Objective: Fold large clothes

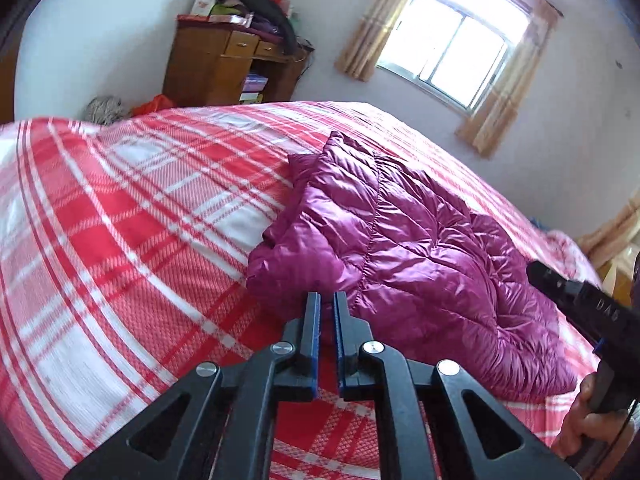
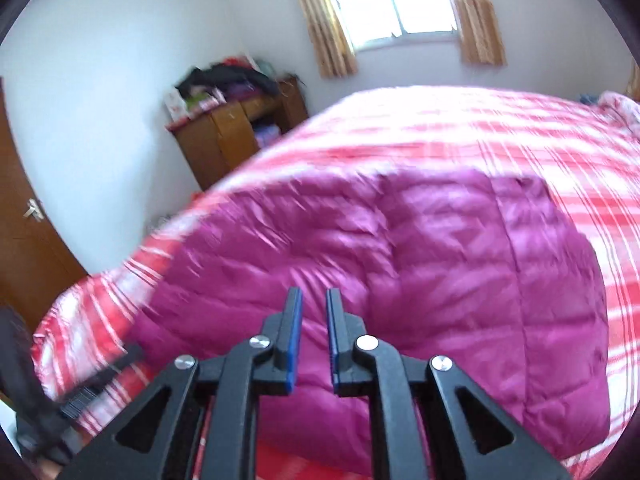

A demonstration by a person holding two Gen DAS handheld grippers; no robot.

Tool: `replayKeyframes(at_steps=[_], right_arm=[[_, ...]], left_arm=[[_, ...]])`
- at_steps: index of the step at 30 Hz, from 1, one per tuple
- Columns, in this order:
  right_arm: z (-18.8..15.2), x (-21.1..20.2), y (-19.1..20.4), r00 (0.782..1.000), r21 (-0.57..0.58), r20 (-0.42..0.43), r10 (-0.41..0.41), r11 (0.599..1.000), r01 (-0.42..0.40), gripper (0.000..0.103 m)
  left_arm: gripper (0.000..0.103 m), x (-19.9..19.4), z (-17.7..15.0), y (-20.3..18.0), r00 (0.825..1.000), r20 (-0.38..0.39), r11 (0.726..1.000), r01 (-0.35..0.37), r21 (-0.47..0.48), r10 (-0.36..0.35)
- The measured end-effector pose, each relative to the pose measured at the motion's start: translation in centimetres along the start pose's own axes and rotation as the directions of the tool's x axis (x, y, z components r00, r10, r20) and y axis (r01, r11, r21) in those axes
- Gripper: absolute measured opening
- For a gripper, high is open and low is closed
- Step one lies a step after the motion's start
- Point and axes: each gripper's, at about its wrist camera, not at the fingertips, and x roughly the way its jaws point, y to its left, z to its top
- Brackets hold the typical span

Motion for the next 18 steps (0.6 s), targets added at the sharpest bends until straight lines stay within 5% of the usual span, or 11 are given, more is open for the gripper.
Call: replayKeyframes(at_steps=[2, 4, 7, 13, 18], right_arm=[[0.5, 1.5, 1.1, 1.000, -0.022, -0.006, -0.023, 0.999, 0.022, 0.012], [0.2, 3.7, 1.2, 0.998, -0.001, -0.040, -0.045, 0.999, 0.045, 0.012], [-1.6, 6.8, 0.4, 0.988, 0.017, -0.127, -0.087, 0.996, 0.090, 0.012], [-3.0, 7.9, -0.7, 0.987, 0.050, -0.147, -0.066, 0.996, 0.074, 0.011], [-3.0, 7.7, -0.7, 0.987, 0.048, -0.144, -0.066, 0.996, 0.074, 0.011]], left_arm=[[0.020, 0.2, -0.5, 0.0, 1.000, 0.001, 0.998, -0.001, -0.058, 0.001], [0.049, -0.2, -1.0, 0.0, 1.000, 0.009, 0.991, 0.023, -0.129, -0.022], [0.079, -1.1, -2.1, 0.4, 0.998, 0.057, 0.981, 0.032, -0.193, -0.021], [0.080, 0.3, -2.1, 0.5, 0.999, 0.041, 0.986, -0.018, -0.163, 0.025], [0.080, 3.0, 0.2, -0.1, 0.993, 0.015, 0.955, 0.116, -0.272, -0.117]])
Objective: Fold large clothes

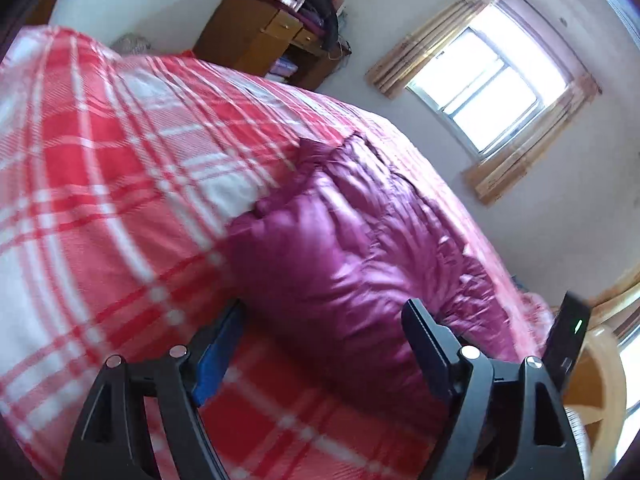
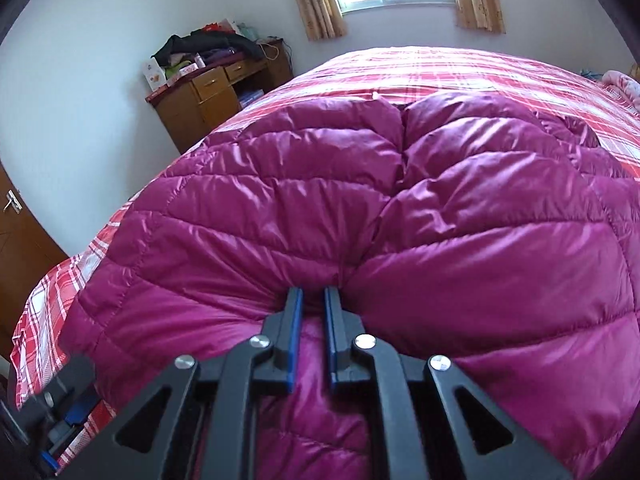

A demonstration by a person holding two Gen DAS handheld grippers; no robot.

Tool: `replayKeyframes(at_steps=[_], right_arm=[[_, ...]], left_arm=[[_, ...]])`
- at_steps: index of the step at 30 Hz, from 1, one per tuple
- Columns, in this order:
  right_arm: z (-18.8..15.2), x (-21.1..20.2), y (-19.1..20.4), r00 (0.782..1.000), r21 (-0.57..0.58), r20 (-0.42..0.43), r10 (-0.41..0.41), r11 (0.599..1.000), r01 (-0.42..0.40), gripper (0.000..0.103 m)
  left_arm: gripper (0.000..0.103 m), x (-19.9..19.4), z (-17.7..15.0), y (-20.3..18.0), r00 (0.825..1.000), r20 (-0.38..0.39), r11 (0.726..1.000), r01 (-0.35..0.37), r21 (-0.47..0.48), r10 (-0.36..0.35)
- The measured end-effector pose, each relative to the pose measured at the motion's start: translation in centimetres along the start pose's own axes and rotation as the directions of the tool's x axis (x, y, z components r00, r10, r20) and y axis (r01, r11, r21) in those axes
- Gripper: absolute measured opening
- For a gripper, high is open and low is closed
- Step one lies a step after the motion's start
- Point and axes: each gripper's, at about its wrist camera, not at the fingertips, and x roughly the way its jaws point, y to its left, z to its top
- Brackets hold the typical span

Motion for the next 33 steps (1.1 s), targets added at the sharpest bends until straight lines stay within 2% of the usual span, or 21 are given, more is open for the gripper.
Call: replayKeyframes(at_steps=[2, 4, 6, 10, 12, 13, 15, 17, 19, 21, 22, 24, 26, 28, 33], right_arm=[[0.0, 0.1, -0.1, 1.000, 0.014, -0.001, 0.016, 1.000, -0.016, 0.011], [0.0, 0.5, -0.5, 0.999, 0.035, -0.005, 0.035, 0.999, -0.035, 0.011], [0.0, 0.4, -0.8, 0.999, 0.039, -0.006, 0.038, 0.999, -0.037, 0.010], [0.0, 0.4, -1.1, 0.999, 0.058, -0.006, 0.053, 0.997, -0.053, 0.010], [-0.1, 0.4, -2.0, 0.996, 0.099, -0.008, 0.084, 0.992, -0.083, 0.010], [0.0, 0.4, -2.4, 0.995, 0.119, -0.011, 0.100, 0.988, -0.098, 0.010], [0.2, 0.3, -2.6, 0.994, 0.119, -0.034, 0.109, 0.987, -0.104, 0.010], [0.8, -0.8, -1.9, 0.996, 0.060, -0.051, 0.073, 0.996, -0.070, 0.010], [1.1, -3.3, -1.7, 0.998, 0.048, 0.027, 0.065, 0.997, -0.066, 0.010], [1.2, -6.0, -2.8, 0.992, 0.092, 0.114, 0.059, 0.993, -0.069, 0.010], [0.9, -6.9, -3.6, 0.990, 0.125, 0.130, 0.052, 0.990, -0.068, 0.010], [-0.1, -6.5, -4.9, 0.992, 0.190, 0.095, 0.081, 0.977, -0.098, 0.014], [-1.6, -3.7, -5.7, 0.986, 0.236, -0.027, 0.163, 0.960, -0.153, 0.012], [-2.4, -3.1, -5.7, 0.990, 0.191, -0.012, 0.141, 0.972, -0.136, 0.004], [-1.9, -3.3, -7.0, 0.981, 0.250, -0.034, 0.190, 0.952, -0.175, 0.004]], left_arm=[[0.080, 1.6, 0.8, 0.2, 1.000, -0.013, 0.998, 0.020, -0.053, -0.020], [0.080, 2.0, 1.3, 0.3, 0.999, 0.031, 0.995, 0.042, -0.093, -0.039], [0.080, 2.8, 1.6, -0.5, 0.997, 0.041, 0.995, 0.069, -0.074, -0.066], [0.046, 3.6, 1.9, -2.9, 0.998, 0.018, 0.997, 0.064, 0.043, -0.065], [0.036, 3.5, 2.2, -4.1, 0.997, 0.022, 0.991, 0.072, 0.110, -0.074], [0.034, 3.3, 2.4, -5.1, 0.996, 0.020, 0.985, 0.082, 0.151, -0.086], [0.033, 3.1, 2.5, -6.8, 0.996, 0.022, 0.972, 0.078, 0.222, -0.085], [0.033, 3.0, 2.6, -7.9, 0.997, 0.038, 0.961, 0.057, 0.269, -0.069], [0.033, 2.8, 2.7, -8.5, 0.996, 0.049, 0.959, 0.054, 0.278, -0.071], [0.033, 2.4, 2.6, -8.6, 0.995, 0.059, 0.956, 0.057, 0.287, -0.077], [0.033, 2.2, 2.3, -8.7, 0.995, 0.064, 0.953, 0.054, 0.298, -0.077], [0.032, 2.1, 2.5, -9.0, 0.994, 0.078, 0.944, 0.051, 0.326, -0.081], [0.030, 2.2, 2.5, -9.4, 0.992, 0.085, 0.935, 0.055, 0.351, -0.091], [0.028, 2.4, 2.4, -9.9, 0.992, 0.077, 0.924, 0.068, 0.376, -0.105], [0.026, 2.2, 1.9, -12.4, 0.988, 0.088, 0.873, 0.068, 0.483, -0.125]])
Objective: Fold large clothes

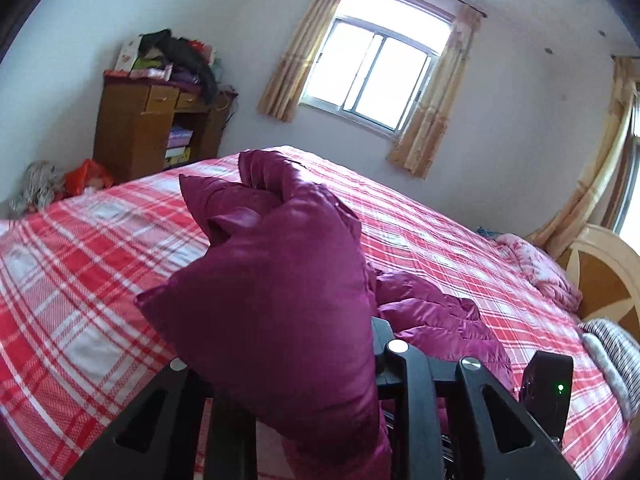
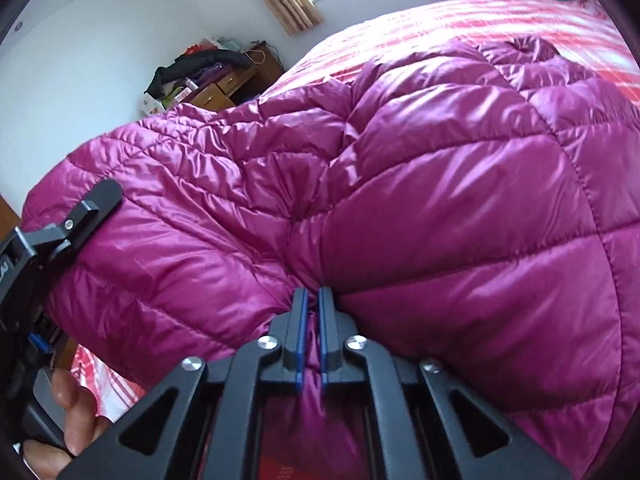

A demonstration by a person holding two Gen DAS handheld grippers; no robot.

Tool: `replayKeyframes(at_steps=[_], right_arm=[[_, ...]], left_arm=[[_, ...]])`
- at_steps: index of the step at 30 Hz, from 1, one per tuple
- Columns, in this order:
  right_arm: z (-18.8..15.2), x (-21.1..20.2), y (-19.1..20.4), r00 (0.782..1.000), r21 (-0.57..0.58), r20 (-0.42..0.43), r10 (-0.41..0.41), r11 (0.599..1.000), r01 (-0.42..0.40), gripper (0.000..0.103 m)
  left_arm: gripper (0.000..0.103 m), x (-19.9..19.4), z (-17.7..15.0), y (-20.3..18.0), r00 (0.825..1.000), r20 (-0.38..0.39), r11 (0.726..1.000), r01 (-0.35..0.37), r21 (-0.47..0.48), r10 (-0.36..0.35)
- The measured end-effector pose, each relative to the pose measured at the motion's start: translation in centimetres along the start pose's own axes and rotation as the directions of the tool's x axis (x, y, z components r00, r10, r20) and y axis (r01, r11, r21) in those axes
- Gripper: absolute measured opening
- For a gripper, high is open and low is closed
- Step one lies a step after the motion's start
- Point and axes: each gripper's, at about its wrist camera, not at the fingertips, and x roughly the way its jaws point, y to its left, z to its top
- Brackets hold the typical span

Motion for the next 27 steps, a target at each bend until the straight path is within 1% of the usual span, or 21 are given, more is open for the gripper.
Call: replayKeyframes(at_steps=[1, 2, 4, 6, 8, 9, 10, 11, 12, 13, 14, 17, 18, 19, 21, 25, 27], right_arm=[[0.2, -0.5, -0.4, 1.000, 0.021, 0.002, 0.019, 1.000, -0.019, 0.004], [0.3, -1.4, -0.8, 0.999, 0.042, 0.018, 0.036, 0.998, -0.037, 0.004], [0.2, -3.1, -1.4, 0.997, 0.063, 0.060, 0.044, 0.997, -0.047, 0.004], [0.2, -5.5, -2.4, 0.994, 0.082, 0.109, 0.023, 0.996, -0.032, 0.005], [0.1, -8.1, -4.3, 0.986, 0.125, 0.166, 0.012, 0.992, -0.033, 0.010], [0.1, -9.7, -5.7, 0.979, 0.154, 0.203, -0.007, 0.988, -0.025, 0.011], [-0.1, -10.6, -6.6, 0.974, 0.170, 0.225, -0.022, 0.985, -0.017, 0.011], [0.0, -11.7, -7.8, 0.968, 0.185, 0.246, -0.040, 0.983, -0.006, 0.014], [-0.1, -12.2, -8.6, 0.967, 0.192, 0.251, -0.051, 0.981, 0.002, 0.016], [-0.1, -12.6, -9.5, 0.966, 0.205, 0.251, -0.065, 0.979, 0.013, 0.016], [-0.2, -12.8, -10.3, 0.966, 0.217, 0.248, -0.072, 0.976, 0.017, 0.016], [-0.7, -12.9, -11.8, 0.972, 0.253, 0.226, -0.064, 0.968, 0.005, 0.016], [-1.1, -12.8, -12.2, 0.973, 0.267, 0.226, -0.056, 0.964, -0.007, 0.016], [-1.4, -12.8, -12.6, 0.973, 0.278, 0.227, -0.048, 0.960, -0.017, 0.016], [-1.7, -12.8, -13.0, 0.971, 0.289, 0.236, -0.038, 0.957, -0.033, 0.016], [-1.9, -13.2, -13.5, 0.969, 0.304, 0.248, -0.011, 0.950, -0.067, 0.016], [-2.6, -13.6, -14.0, 0.970, 0.319, 0.244, 0.005, 0.944, -0.085, 0.014]], left_arm=[[0.026, -0.1, 0.1, -0.5, 1.000, 0.004, 1.000, 0.003, 0.026, -0.003], [0.026, -0.2, 0.4, -1.6, 1.000, 0.012, 0.997, 0.007, 0.075, -0.008], [0.025, -0.3, 0.5, -3.2, 1.000, 0.022, 0.988, 0.015, 0.152, -0.019], [0.025, -0.4, 0.4, -4.7, 0.999, 0.030, 0.976, 0.030, 0.216, -0.037], [0.025, -0.3, 0.2, -6.1, 0.997, 0.030, 0.960, 0.056, 0.274, -0.066], [0.025, -0.2, 0.0, -6.6, 0.997, 0.027, 0.951, 0.066, 0.301, -0.077], [0.025, -0.1, -0.3, -7.6, 0.995, 0.024, 0.934, 0.079, 0.348, -0.093], [0.025, -0.1, -0.7, -8.4, 0.994, 0.020, 0.917, 0.090, 0.390, -0.106], [0.025, 0.0, -1.0, -9.0, 0.993, 0.015, 0.904, 0.100, 0.417, -0.116], [0.025, 0.2, -1.6, -9.9, 0.991, 0.002, 0.886, 0.118, 0.448, -0.133], [0.025, 0.4, -1.9, -10.6, 0.989, -0.010, 0.875, 0.134, 0.465, -0.146], [0.025, 1.3, -3.3, -12.5, 0.982, -0.065, 0.829, 0.183, 0.528, -0.176], [0.025, 1.4, -3.8, -13.1, 0.981, -0.078, 0.810, 0.192, 0.554, -0.179], [0.025, 1.8, -4.6, -13.9, 0.979, -0.096, 0.783, 0.202, 0.588, -0.181], [0.025, 2.1, -5.8, -14.9, 0.975, -0.127, 0.747, 0.223, 0.626, -0.184], [0.025, 2.8, -7.8, -16.0, 0.967, -0.175, 0.693, 0.255, 0.675, -0.185], [0.025, 3.0, -8.7, -16.4, 0.965, -0.194, 0.665, 0.262, 0.699, -0.175]])
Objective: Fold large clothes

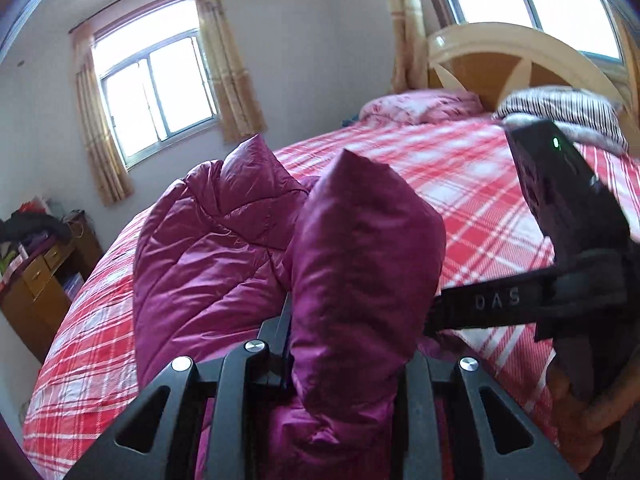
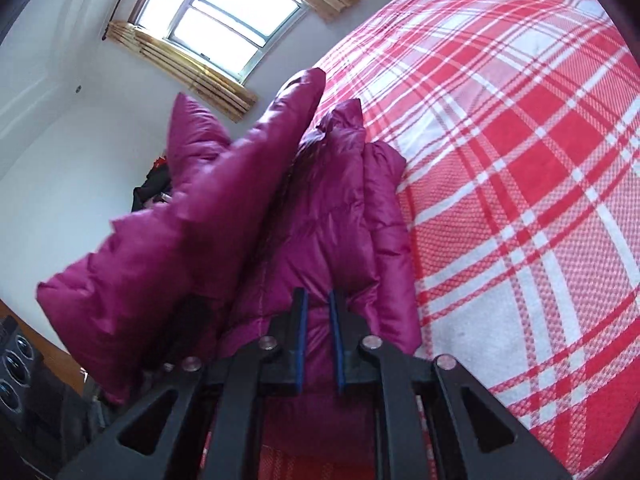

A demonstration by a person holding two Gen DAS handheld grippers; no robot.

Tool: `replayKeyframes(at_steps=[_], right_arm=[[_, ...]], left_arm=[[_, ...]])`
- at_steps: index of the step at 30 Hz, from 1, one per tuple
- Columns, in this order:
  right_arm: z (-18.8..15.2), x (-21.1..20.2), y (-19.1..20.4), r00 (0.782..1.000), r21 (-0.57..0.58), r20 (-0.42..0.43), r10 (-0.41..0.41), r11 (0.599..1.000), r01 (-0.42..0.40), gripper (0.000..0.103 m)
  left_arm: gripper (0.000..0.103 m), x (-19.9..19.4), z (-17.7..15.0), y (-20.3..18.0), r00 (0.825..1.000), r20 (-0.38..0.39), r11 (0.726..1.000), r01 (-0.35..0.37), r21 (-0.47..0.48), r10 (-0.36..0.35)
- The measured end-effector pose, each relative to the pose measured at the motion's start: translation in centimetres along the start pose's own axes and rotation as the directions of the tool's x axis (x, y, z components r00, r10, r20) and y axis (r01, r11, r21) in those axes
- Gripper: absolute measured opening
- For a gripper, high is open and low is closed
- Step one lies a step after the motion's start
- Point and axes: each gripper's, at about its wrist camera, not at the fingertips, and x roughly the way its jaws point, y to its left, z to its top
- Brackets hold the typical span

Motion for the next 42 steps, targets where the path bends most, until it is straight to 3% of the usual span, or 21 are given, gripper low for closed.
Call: replayKeyframes(at_steps=[6, 10, 12, 14, 17, 21, 25, 27, 28, 29, 32, 36, 42], right_arm=[[1.1, -0.8, -0.9, 1.000, 0.006, -0.012, 0.008, 1.000, -0.008, 0.013], [2.4, -4.2, -0.4, 0.992, -0.059, 0.106, -0.062, 0.996, 0.069, 0.017], [3.7, -5.5, 0.3, 0.987, -0.098, 0.159, -0.032, 0.994, 0.048, 0.030], [5.4, -5.7, 1.3, 0.985, -0.135, 0.171, 0.011, 0.991, 0.013, 0.065], [8.4, -3.5, 3.3, 0.992, -0.225, 0.113, 0.057, 0.974, -0.030, 0.067], [10.3, 0.9, 5.4, 1.000, -0.347, -0.003, 0.021, 0.938, -0.021, 0.067], [10.2, 4.0, 5.8, 0.994, -0.386, -0.105, 0.022, 0.921, -0.061, 0.057], [9.9, 5.0, 6.0, 0.990, -0.408, -0.139, 0.004, 0.911, -0.061, 0.041], [9.8, 5.4, 6.1, 0.990, -0.421, -0.143, -0.010, 0.906, -0.052, 0.023], [9.8, 5.5, 5.8, 0.989, -0.423, -0.145, -0.013, 0.905, -0.051, 0.018], [9.5, 4.7, 5.8, 0.992, -0.412, -0.126, 0.004, 0.909, -0.056, 0.013], [8.9, 3.3, 6.8, 0.997, -0.464, -0.076, 0.008, 0.885, -0.042, 0.012], [9.1, 2.1, 8.2, 0.999, -0.471, -0.029, 0.043, 0.880, -0.052, 0.012]], left_arm=[[0.025, 0.9, -1.6, -2.1, 0.999, -0.045, 0.990, -0.017, 0.137, 0.024], [0.025, 1.0, -1.8, -2.8, 0.998, -0.067, 0.983, -0.006, 0.184, 0.018], [0.025, 0.9, -2.0, -2.8, 0.998, -0.070, 0.984, 0.001, 0.179, 0.011], [0.025, 0.9, -1.8, -2.8, 0.998, -0.070, 0.984, 0.004, 0.176, 0.008], [0.025, 1.0, -1.6, -3.2, 0.997, -0.069, 0.983, -0.003, 0.185, 0.016], [0.025, 0.8, -1.6, -3.3, 0.998, -0.065, 0.984, 0.002, 0.177, 0.010], [0.025, 1.3, -1.3, -3.4, 0.997, -0.071, 0.985, 0.014, 0.170, -0.002], [0.025, 1.4, -1.1, -3.3, 0.997, -0.075, 0.986, 0.018, 0.167, -0.005], [0.025, 1.4, -1.1, -3.2, 0.997, -0.077, 0.986, 0.020, 0.163, -0.007], [0.025, 1.2, -1.0, -3.1, 0.997, -0.079, 0.987, 0.024, 0.158, -0.011], [0.026, 0.3, -0.6, -2.6, 0.996, -0.083, 0.989, 0.051, 0.139, -0.039], [0.032, -1.8, -0.1, -0.8, 0.989, -0.104, 0.992, 0.110, 0.065, -0.103], [0.054, -6.6, 0.5, 2.8, 0.983, -0.092, 0.987, 0.156, -0.049, -0.160]])
